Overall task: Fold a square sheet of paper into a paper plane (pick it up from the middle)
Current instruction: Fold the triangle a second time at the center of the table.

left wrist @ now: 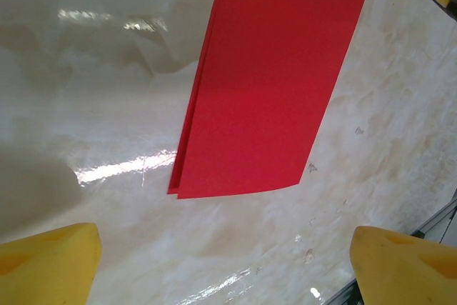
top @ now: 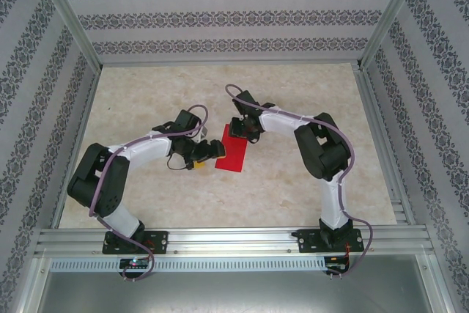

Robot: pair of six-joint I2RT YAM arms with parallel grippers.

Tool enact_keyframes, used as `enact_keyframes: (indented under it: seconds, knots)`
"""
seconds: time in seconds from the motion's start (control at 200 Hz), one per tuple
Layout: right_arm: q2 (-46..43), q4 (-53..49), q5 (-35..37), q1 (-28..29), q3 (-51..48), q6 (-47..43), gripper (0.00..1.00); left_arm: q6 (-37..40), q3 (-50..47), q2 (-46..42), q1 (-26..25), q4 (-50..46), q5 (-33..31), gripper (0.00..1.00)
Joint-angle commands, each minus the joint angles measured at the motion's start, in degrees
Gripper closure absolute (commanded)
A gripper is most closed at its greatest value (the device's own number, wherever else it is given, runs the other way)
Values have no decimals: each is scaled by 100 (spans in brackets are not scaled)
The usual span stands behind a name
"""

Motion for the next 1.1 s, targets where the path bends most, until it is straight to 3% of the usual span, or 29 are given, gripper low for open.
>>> enact_keyframes:
  seconds: [0.0,1.094]
  knots:
    - [-103,-242,-145,-17,-507,211,61,-164,-58,48,-197,131,58,10]
    - [-121,53,-345,-119,-849,300,64,-342,341,536,-484,366,-100,23]
